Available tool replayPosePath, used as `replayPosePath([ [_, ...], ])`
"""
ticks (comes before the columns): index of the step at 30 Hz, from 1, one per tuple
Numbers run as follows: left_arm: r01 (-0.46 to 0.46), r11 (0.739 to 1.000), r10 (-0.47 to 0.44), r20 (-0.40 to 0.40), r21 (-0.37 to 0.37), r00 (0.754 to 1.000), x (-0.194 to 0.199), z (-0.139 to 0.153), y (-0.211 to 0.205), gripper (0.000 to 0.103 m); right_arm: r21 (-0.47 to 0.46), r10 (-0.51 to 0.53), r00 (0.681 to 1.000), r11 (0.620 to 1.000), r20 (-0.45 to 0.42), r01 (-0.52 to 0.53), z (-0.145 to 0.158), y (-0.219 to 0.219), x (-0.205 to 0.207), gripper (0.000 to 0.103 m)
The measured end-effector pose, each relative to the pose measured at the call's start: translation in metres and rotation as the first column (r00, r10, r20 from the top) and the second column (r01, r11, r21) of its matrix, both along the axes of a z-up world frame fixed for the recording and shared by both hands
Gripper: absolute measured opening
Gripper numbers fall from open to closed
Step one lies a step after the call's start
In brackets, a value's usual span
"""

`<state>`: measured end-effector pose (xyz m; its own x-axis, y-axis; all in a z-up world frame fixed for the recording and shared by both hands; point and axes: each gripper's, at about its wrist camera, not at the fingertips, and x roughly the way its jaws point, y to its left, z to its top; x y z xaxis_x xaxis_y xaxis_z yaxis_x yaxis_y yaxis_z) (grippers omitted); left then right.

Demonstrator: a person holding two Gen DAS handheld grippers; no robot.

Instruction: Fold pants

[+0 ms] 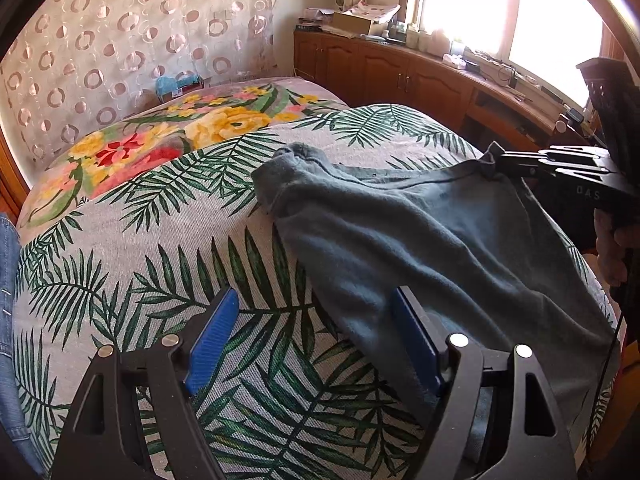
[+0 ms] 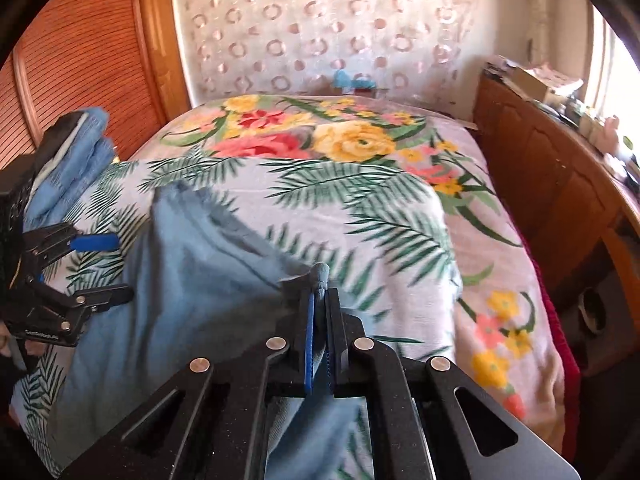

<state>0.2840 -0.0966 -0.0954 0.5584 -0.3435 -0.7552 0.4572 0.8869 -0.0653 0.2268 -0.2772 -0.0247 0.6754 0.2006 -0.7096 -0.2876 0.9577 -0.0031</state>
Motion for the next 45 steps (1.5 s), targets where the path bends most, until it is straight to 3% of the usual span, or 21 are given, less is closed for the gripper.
replayPosePath([
  [7,-0.002,1.000,0.002,0.001,-0.005,1.000,0.000,0.000,0.001,0.079,-0.006,-0.066,0.997,0.998,-0.040,0.066,-0.015,-0.016,0.005,0.006],
  [9,-0.001,1.000,0.001,0.001,-0.005,1.000,0.001,0.000,0.000,0.079,-0.010,-0.071,0.997,0.997,-0.041,0.071,-0.015,-0.014,0.009,0.020],
  [16,-0.021,0.999,0.021,0.000,-0.033,1.000,-0.001,0.004,0.006,0.079,0.024,-0.043,0.999,0.999,-0.019,0.043,-0.005,-0.009,0.009,0.025],
  [22,-0.014,0.997,0.013,-0.016,-0.079,1.000,0.010,0.021,0.007,0.056,0.014,-0.037,0.998,0.999,-0.054,0.038,-0.015,-0.013,0.013,0.025],
  [24,-0.006,0.997,0.006,0.000,-0.071,1.000,0.018,0.028,0.003,0.052,0.017,-0.034,0.998,0.999,-0.043,0.035,-0.012,-0.016,0.013,0.007],
  [26,-0.002,0.998,0.002,0.006,-0.067,1.000,0.027,0.031,-0.001,0.049,0.001,-0.043,0.999,0.999,-0.015,0.043,-0.009,-0.018,0.011,0.003],
  [31,-0.014,0.999,0.013,-0.017,-0.049,1.000,0.056,0.024,-0.006,0.049,0.001,-0.081,0.997,0.997,0.007,0.081,-0.006,-0.027,0.009,0.002],
  [36,-0.023,0.999,0.021,-0.055,-0.035,0.998,0.073,0.012,-0.009,0.049,0.061,-0.037,0.999,0.997,-0.001,0.037,-0.003,-0.026,0.002,0.002],
  [37,-0.029,0.999,0.027,-0.062,-0.029,0.998,0.076,0.010,-0.010,0.049,0.063,-0.030,1.000,0.998,-0.001,0.031,-0.002,-0.026,0.001,0.003],
  [39,-0.037,0.999,0.035,-0.066,-0.020,0.997,0.079,0.007,-0.011,0.049,0.068,-0.019,1.000,0.998,-0.006,0.019,-0.003,-0.026,0.001,0.020],
  [41,-0.038,0.999,0.036,-0.070,-0.019,0.997,0.081,0.004,-0.011,0.049,0.090,0.001,1.000,0.996,-0.025,0.001,-0.005,-0.025,0.005,0.028],
  [45,-0.038,0.999,0.036,-0.063,-0.020,0.997,0.080,0.004,-0.010,0.049,0.077,0.003,0.999,0.997,-0.050,0.001,-0.010,-0.022,0.014,0.031],
])
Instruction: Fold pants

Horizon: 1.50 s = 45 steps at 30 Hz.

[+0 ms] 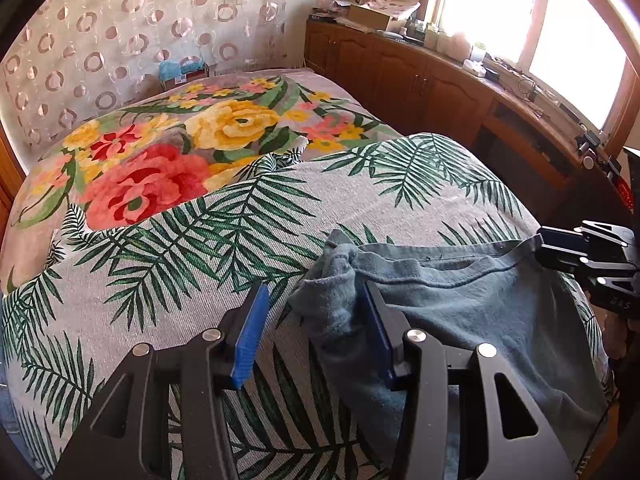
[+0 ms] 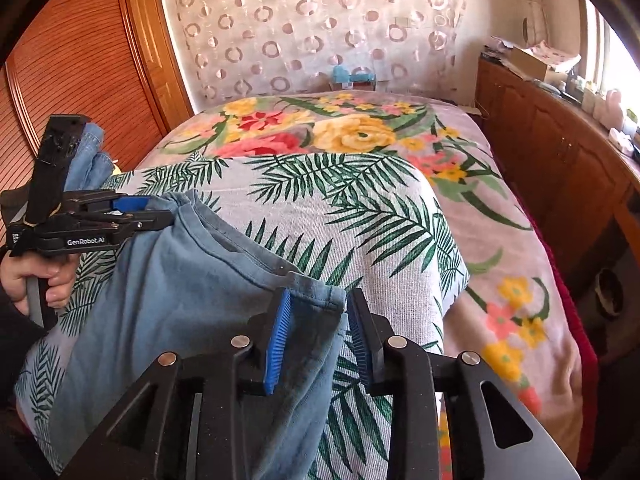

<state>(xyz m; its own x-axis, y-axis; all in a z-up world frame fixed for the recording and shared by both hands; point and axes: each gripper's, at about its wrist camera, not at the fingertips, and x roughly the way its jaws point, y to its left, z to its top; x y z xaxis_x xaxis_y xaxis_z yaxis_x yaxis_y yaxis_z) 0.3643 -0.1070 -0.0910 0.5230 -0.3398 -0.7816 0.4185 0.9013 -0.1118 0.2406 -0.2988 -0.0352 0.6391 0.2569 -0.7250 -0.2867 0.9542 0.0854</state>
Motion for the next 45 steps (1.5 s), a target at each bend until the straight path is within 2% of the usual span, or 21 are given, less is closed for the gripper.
replayPosePath([
  [4,0.003,1.000,-0.003,0.006,0.006,1.000,0.000,-0.001,-0.001,0.049,-0.007,-0.013,0.999,1.000,-0.029,0.013,-0.006,0.000,0.011,0.030],
  [5,0.002,1.000,-0.002,0.007,0.005,1.000,0.001,-0.001,-0.001,0.049,-0.004,-0.004,1.000,1.000,-0.026,0.004,-0.005,0.001,0.011,0.015],
  [6,0.001,1.000,-0.001,0.006,0.004,1.000,0.001,-0.001,-0.001,0.049,0.003,0.012,1.000,1.000,-0.021,-0.012,-0.004,0.002,0.010,0.005],
  [7,-0.002,1.000,0.002,0.005,0.001,1.000,0.001,-0.001,-0.001,0.049,0.001,0.019,1.000,1.000,-0.004,-0.019,-0.002,0.002,0.008,0.005],
  [9,-0.004,1.000,0.004,0.003,-0.006,1.000,0.002,0.000,0.000,0.049,-0.060,-0.043,0.998,0.997,0.050,0.046,0.003,0.000,0.002,0.005],
  [14,-0.008,1.000,0.008,0.015,-0.007,1.000,-0.003,0.005,0.003,0.049,-0.027,-0.056,0.998,0.998,0.016,0.057,-0.002,-0.005,0.003,0.005],
  [16,-0.008,1.000,0.008,0.023,-0.012,1.000,-0.009,0.008,0.004,0.049,-0.026,-0.064,0.998,0.998,0.014,0.064,-0.001,-0.005,0.003,0.012],
  [17,-0.004,1.000,0.005,0.030,-0.019,1.000,-0.012,0.011,0.005,0.049,-0.030,-0.071,0.997,0.997,0.022,0.071,0.001,-0.006,0.002,0.020],
  [19,0.003,1.000,-0.002,0.035,-0.025,0.999,-0.014,0.013,0.005,0.049,-0.015,-0.071,0.997,0.997,0.022,0.071,0.003,-0.008,-0.001,0.025],
  [21,-0.001,1.000,0.002,0.033,-0.012,0.999,-0.012,0.010,0.004,0.049,-0.005,-0.063,0.998,0.998,0.008,0.063,0.003,-0.008,-0.002,0.041],
  [23,-0.006,1.000,0.006,0.008,-0.017,1.000,-0.005,0.005,0.005,0.049,-0.009,-0.064,0.998,0.998,-0.008,0.064,0.001,-0.007,-0.003,0.050],
  [25,-0.011,1.000,0.011,-0.019,-0.022,1.000,-0.002,0.000,0.007,0.049,-0.002,-0.070,0.997,0.998,-0.037,0.070,-0.001,-0.008,-0.002,0.051],
  [28,-0.006,1.000,0.006,-0.004,-0.016,1.000,-0.005,-0.001,0.005,0.049,0.015,-0.087,0.993,0.996,-0.079,0.088,-0.007,-0.012,0.000,0.051],
  [29,-0.004,1.000,0.004,-0.001,-0.016,1.000,-0.005,-0.001,0.005,0.049,0.014,-0.084,0.994,0.996,-0.068,0.085,-0.006,-0.011,-0.001,0.051],
  [30,0.001,1.000,-0.001,0.000,-0.018,1.000,-0.005,-0.002,0.004,0.047,0.007,-0.079,0.995,0.997,-0.065,0.080,-0.006,-0.010,0.000,0.051],
  [31,0.009,1.000,-0.009,0.000,-0.023,1.000,-0.006,-0.002,0.003,0.041,0.002,-0.076,0.995,0.997,-0.064,0.076,-0.006,-0.008,0.001,0.051],
  [35,0.050,0.998,-0.050,-0.018,-0.044,0.999,-0.008,-0.001,-0.002,0.020,0.012,-0.050,0.997,0.999,-0.067,0.051,-0.006,-0.003,0.004,0.025],
  [37,0.066,0.997,-0.067,-0.021,-0.047,0.998,-0.009,0.000,-0.004,0.013,0.013,-0.035,0.997,0.999,-0.070,0.036,-0.007,0.000,0.004,0.018],
  [39,0.076,0.996,-0.077,-0.018,-0.045,0.997,-0.012,0.004,-0.006,0.010,0.017,-0.018,0.997,1.000,-0.076,0.020,-0.007,-0.001,0.004,0.009],
  [42,0.080,0.994,-0.079,0.017,-0.071,0.997,-0.021,0.019,-0.003,0.008,0.043,0.018,0.997,0.999,-0.074,-0.015,-0.005,-0.001,0.001,0.006],
  [45,0.073,0.993,-0.065,0.084,-0.094,0.994,-0.037,0.044,0.003,0.008,0.046,0.032,0.999,0.998,-0.016,-0.031,0.008,0.002,-0.011,0.005],
])
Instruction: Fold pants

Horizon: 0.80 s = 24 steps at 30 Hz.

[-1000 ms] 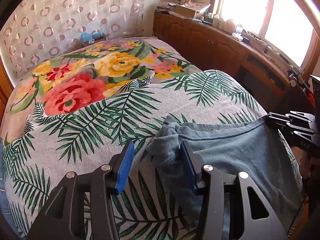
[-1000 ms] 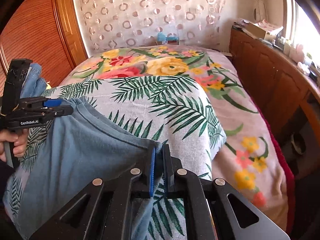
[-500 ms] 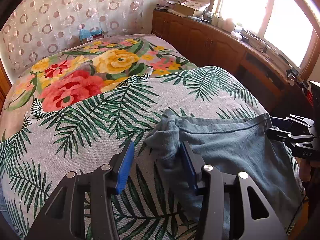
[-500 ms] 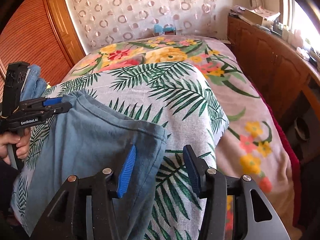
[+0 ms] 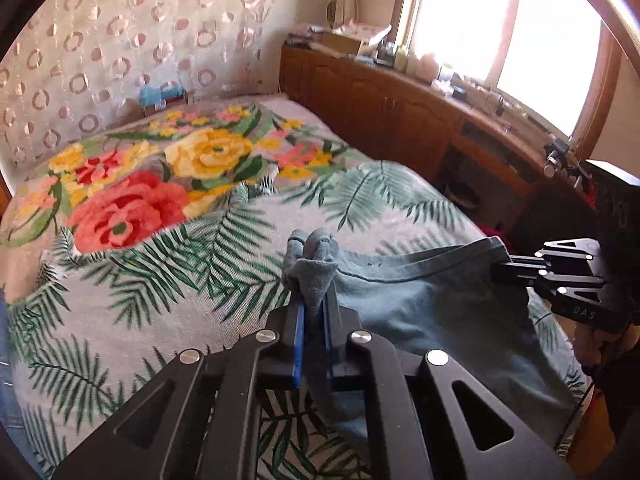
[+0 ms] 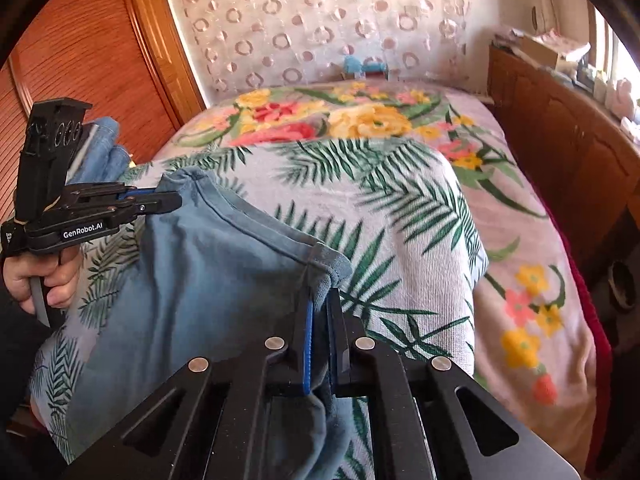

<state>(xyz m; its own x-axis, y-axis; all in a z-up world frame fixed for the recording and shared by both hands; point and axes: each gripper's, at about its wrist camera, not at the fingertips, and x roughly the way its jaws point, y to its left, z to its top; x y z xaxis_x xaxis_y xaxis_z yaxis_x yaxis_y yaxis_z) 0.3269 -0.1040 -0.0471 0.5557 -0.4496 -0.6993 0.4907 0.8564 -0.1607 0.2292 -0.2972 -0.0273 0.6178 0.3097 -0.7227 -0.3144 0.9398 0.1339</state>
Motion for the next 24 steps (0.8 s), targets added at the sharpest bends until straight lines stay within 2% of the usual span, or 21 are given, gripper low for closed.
replayPosePath([
  [9,-0.026,0.996,0.040,0.169,-0.086,0.985,-0.062,0.080,0.031,0.008,0.015,-0.011,0.976,1.000,0.216,0.008,0.064,0.009,-0.058,0.005],
  [16,-0.050,0.994,0.079,0.311,-0.100,0.947,-0.111,0.130,0.055,0.008,0.048,-0.003,0.938,0.999,0.347,-0.014,0.108,0.019,-0.110,0.005],
  [24,-0.084,0.990,0.123,0.412,-0.113,0.903,-0.151,0.166,0.089,0.008,0.032,0.035,0.898,0.998,0.439,-0.054,0.140,0.039,-0.154,0.005],
])
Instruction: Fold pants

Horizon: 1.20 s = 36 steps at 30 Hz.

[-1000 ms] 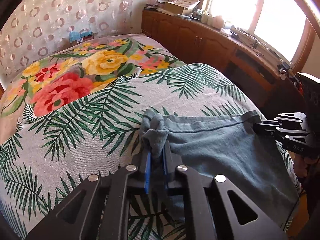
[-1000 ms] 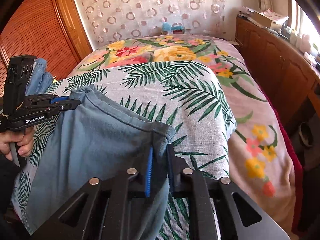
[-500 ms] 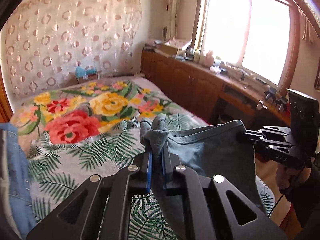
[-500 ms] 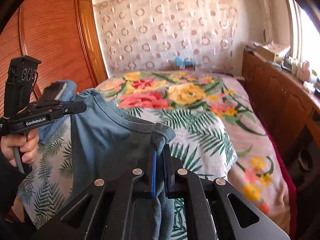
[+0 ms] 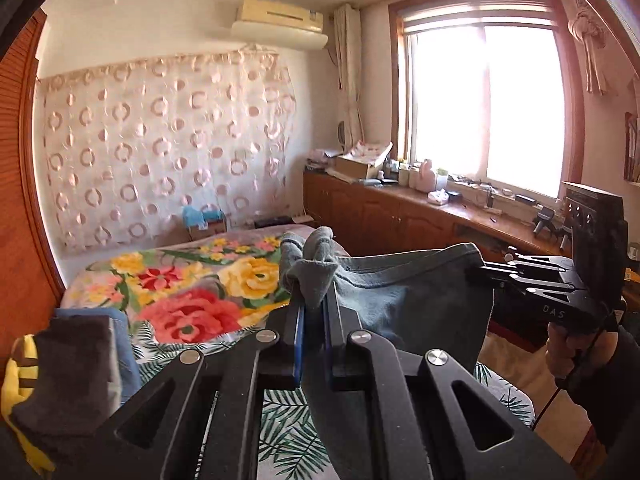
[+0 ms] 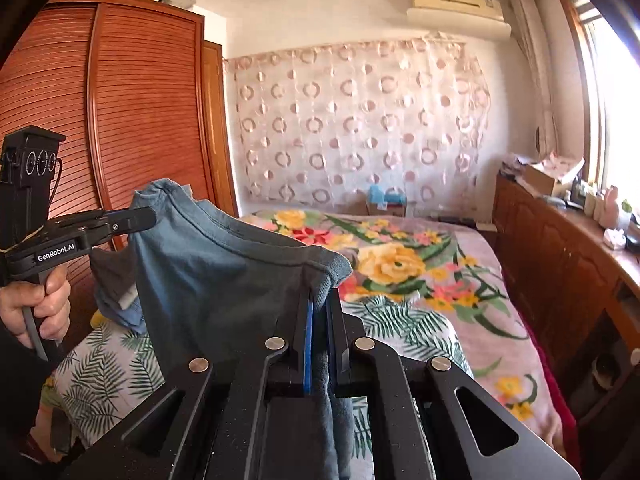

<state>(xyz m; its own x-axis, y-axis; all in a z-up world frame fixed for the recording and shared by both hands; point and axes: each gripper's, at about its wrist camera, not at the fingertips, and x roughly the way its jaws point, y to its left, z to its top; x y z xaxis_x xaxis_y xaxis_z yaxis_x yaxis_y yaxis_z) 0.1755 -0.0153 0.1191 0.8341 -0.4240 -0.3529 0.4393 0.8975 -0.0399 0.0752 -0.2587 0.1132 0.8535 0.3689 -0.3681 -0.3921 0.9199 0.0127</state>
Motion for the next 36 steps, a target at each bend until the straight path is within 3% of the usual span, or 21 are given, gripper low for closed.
replayPosePath([
  [9,-0.051,0.999,0.051,0.081,-0.007,0.995,-0.028,0.018,0.034,0.008,-0.016,0.067,0.995,0.998,0.073,-0.066,0.003,0.020,-0.031,0.005],
  [22,-0.085,0.996,0.089,0.136,-0.029,0.987,-0.056,0.026,0.067,0.008,-0.024,0.157,0.982,0.988,0.110,-0.155,-0.007,0.003,-0.028,0.005],
  [27,-0.111,0.994,0.113,0.085,-0.019,0.990,-0.029,0.001,0.073,0.008,-0.040,0.181,0.980,0.983,0.086,-0.179,-0.016,0.000,-0.010,0.005],
  [36,-0.155,0.988,0.156,-0.053,0.018,0.986,0.050,-0.069,0.068,0.008,-0.092,0.152,0.987,0.984,-0.046,-0.155,-0.061,0.004,0.084,0.005],
])
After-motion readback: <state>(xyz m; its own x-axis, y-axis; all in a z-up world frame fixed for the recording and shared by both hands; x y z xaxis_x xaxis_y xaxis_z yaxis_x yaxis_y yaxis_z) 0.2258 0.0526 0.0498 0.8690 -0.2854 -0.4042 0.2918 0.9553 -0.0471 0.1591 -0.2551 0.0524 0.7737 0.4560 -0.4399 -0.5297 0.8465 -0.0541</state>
